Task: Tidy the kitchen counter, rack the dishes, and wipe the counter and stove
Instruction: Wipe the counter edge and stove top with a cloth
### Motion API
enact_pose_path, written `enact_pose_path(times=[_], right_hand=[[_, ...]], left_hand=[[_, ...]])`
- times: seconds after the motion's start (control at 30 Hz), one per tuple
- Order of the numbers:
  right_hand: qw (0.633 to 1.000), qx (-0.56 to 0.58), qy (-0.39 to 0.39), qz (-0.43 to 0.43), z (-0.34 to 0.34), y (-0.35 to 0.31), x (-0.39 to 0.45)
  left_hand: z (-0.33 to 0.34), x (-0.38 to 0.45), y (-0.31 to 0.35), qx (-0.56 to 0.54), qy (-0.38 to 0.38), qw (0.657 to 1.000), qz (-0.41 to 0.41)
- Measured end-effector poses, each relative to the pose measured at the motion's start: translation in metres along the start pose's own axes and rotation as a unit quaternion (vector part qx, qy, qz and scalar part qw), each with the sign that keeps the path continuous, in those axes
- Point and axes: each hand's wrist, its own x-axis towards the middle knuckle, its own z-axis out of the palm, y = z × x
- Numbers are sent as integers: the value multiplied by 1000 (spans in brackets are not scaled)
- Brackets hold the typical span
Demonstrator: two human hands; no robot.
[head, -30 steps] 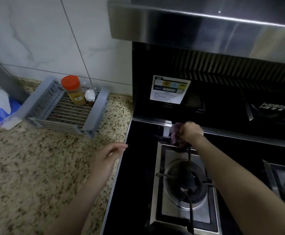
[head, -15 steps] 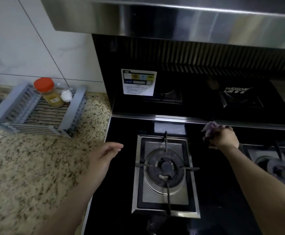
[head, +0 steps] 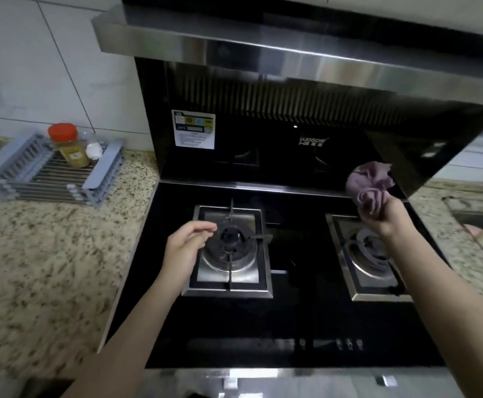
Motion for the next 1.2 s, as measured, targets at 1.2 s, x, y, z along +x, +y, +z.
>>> enact_pose_path(times=[1.2], right_hand=[[555, -709, -354, -252, -46, 91, 129]], left_hand=[[175, 3, -52, -29, 234, 967, -93]])
